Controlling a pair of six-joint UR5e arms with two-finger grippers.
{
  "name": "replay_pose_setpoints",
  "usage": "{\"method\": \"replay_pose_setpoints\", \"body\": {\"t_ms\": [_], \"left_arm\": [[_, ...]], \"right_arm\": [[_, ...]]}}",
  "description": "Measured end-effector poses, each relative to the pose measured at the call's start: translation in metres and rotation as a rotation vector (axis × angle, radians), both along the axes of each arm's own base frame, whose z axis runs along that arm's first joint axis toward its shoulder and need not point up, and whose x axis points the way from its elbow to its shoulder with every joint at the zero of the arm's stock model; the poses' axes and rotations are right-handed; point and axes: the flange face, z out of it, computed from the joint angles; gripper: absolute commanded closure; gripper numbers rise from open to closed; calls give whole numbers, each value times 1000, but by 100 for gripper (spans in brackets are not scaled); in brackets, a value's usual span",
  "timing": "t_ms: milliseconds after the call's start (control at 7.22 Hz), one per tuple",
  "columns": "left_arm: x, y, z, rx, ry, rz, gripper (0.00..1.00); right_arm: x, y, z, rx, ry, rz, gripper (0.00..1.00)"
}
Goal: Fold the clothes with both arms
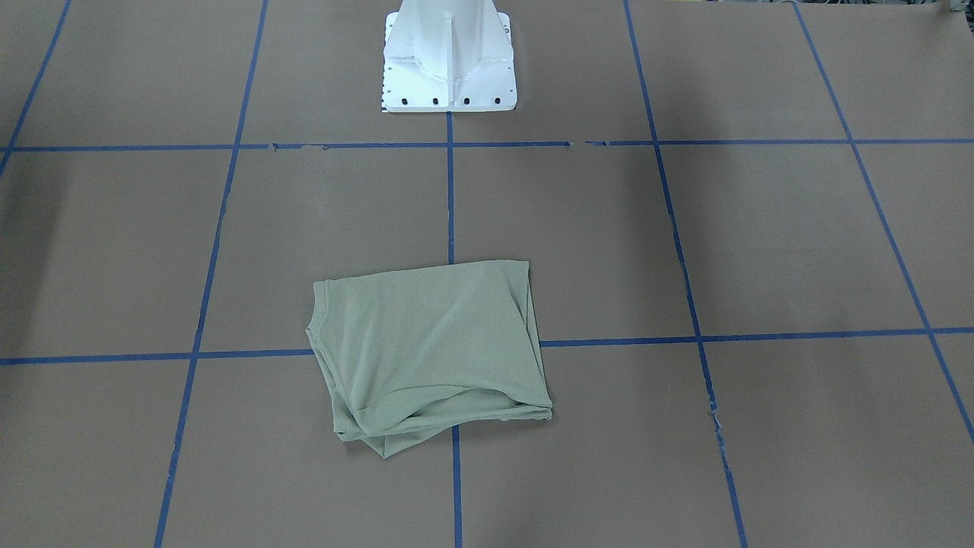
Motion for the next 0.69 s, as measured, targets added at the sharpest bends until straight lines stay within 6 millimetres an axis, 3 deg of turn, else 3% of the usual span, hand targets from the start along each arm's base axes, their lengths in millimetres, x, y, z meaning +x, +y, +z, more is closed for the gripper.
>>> {"method": "replay_pose_setpoints", "body": {"t_ms": [277,693], "left_arm": [[-1,0,1,0,-2,0,0],[-1,-1,-13,34,-5,1,0]], "right_arm": [[-2,1,1,0,-2,-3,0],[-7,2,3,-5,-1,-11,0]]}}
